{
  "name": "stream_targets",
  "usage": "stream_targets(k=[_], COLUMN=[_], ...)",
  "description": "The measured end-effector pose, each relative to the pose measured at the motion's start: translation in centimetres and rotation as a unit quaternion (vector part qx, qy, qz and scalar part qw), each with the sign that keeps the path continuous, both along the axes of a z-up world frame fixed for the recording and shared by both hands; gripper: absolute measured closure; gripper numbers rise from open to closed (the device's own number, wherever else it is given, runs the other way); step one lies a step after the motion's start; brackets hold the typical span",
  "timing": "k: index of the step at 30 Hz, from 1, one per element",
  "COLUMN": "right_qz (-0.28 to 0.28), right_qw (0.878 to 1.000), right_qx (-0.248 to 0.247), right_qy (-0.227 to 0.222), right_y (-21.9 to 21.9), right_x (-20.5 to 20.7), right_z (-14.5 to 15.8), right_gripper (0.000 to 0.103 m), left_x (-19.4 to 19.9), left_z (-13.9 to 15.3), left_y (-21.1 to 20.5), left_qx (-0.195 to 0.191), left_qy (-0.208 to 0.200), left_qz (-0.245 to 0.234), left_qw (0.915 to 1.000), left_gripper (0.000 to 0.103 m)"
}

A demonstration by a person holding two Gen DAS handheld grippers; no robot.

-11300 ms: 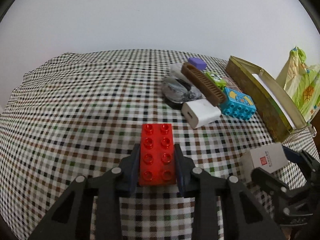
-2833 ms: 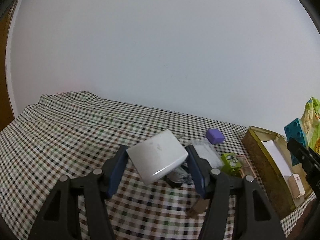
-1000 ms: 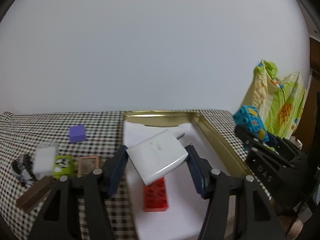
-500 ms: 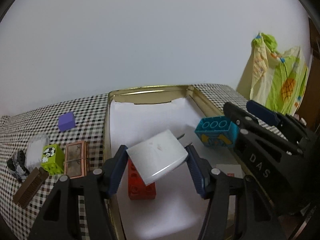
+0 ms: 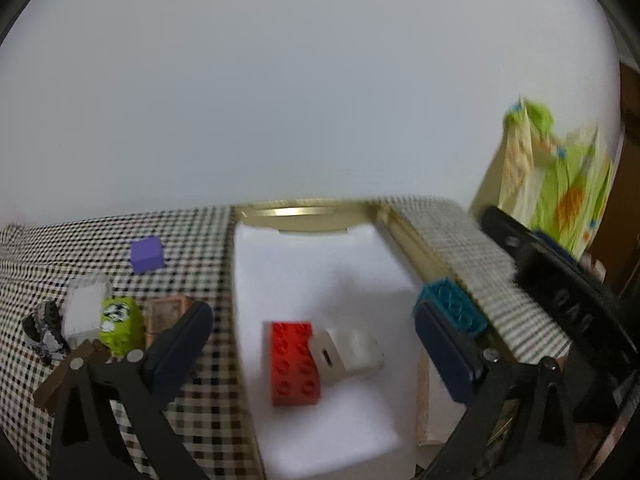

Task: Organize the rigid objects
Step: 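Carry the blue brick with the right tool into the tray while the left tool places the white block there, then withdraw both open tools from the tray back toward the remaining objects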

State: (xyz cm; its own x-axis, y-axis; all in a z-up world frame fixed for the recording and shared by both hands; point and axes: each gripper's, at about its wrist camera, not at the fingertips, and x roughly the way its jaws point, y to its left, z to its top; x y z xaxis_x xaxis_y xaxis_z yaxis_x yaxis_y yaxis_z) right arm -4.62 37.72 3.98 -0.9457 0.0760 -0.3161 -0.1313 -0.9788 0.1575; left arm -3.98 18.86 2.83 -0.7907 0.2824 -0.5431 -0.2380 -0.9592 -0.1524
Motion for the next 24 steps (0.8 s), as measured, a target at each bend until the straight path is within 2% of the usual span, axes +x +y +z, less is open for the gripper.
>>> stream_targets(k=[2, 5, 9, 12, 18, 24], right_qz=[-0.028, -0.071, -0.086, -0.086, -0.101, -0.139], right_qw=[0.999, 0.995, 0.992, 0.993, 0.992, 0.986], right_qx=[-0.024, -0.052, -0.070, -0.059, -0.010, -0.008], right_qy=[0.023, 0.051, 0.051, 0.049, 0.081, 0.096], right_y=[1.3, 2.9, 3.8, 3.4, 1.6, 1.9], right_x=[0.8, 1.8, 1.7, 1.3, 1.9, 2.9], right_z=[0.2, 0.3, -0.1, -0.2, -0.2, -0.4], right_gripper=[0.017, 0.016, 0.016, 0.016, 0.016, 0.016], left_x=[0.5, 0.8, 0.3, 0.3, 1.0, 1.7], left_z=[1.0, 1.7, 1.2, 1.0, 0.7, -0.2], left_y=[-1.6, -3.4, -4.8, -5.7, -7.8, -9.0], left_qx=[0.020, 0.025, 0.021, 0.016, 0.011, -0.007], left_qy=[0.026, 0.055, 0.048, 0.051, 0.074, 0.089], left_qz=[0.025, 0.056, 0.080, 0.100, 0.142, 0.164], left_qw=[0.9992, 0.9966, 0.9954, 0.9935, 0.9870, 0.9825], left_gripper=[0.001, 0.001, 0.001, 0.001, 0.001, 0.001])
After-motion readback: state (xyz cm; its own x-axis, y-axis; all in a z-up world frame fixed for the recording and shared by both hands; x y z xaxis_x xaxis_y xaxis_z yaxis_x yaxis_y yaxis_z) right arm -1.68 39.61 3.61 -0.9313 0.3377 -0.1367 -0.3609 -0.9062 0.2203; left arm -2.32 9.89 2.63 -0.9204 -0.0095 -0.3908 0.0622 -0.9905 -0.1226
